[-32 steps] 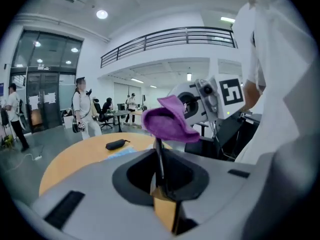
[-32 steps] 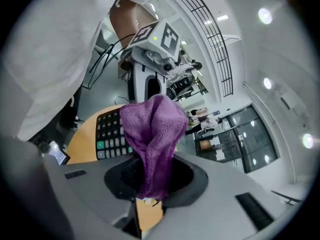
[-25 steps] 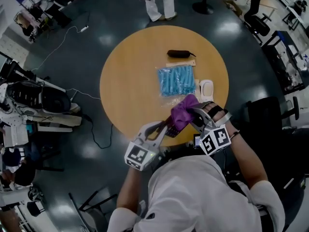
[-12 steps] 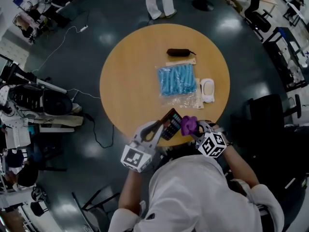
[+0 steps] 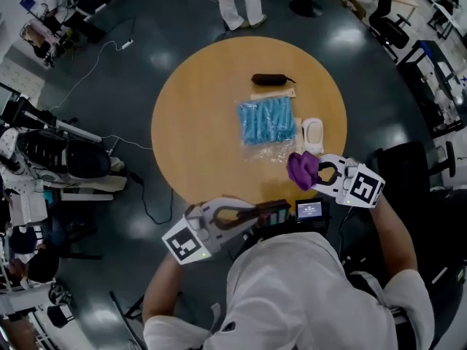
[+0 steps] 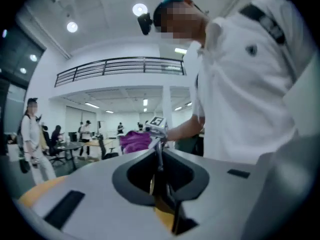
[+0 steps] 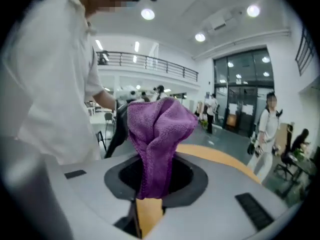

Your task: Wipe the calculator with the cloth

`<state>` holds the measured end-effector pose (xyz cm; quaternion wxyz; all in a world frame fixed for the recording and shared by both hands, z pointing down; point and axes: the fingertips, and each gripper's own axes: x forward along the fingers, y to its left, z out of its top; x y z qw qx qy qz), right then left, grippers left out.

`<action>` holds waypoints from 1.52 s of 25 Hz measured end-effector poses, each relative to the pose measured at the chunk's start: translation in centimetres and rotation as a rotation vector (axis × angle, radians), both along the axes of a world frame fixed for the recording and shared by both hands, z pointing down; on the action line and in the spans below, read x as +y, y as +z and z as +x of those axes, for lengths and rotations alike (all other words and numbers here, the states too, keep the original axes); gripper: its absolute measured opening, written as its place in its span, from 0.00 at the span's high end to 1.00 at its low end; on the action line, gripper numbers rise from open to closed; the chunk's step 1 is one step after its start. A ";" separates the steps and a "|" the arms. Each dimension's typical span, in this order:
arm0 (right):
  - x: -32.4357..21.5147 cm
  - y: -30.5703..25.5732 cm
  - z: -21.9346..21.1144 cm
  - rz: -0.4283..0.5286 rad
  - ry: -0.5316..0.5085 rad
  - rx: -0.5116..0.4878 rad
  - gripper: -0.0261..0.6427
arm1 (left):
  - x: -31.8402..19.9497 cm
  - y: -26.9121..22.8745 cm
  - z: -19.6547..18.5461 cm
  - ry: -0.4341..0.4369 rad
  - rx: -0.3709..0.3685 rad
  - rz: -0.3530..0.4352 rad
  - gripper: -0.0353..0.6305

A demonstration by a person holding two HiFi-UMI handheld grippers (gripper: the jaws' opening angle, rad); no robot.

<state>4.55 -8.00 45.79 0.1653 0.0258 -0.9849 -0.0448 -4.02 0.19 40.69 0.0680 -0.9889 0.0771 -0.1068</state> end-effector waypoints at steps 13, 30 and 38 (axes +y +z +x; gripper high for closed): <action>7.9 -17.3 -3.4 0.122 -0.623 -0.020 0.83 | 1.3 -8.9 2.5 -0.068 -0.207 0.612 0.88; 5.4 -6.9 -4.1 0.185 -0.532 0.682 0.83 | 1.8 -2.2 4.7 -0.016 -0.569 1.107 0.88; 5.1 -5.4 -4.6 0.025 -0.554 0.738 0.83 | 3.5 -1.4 6.5 0.062 -0.535 1.135 0.88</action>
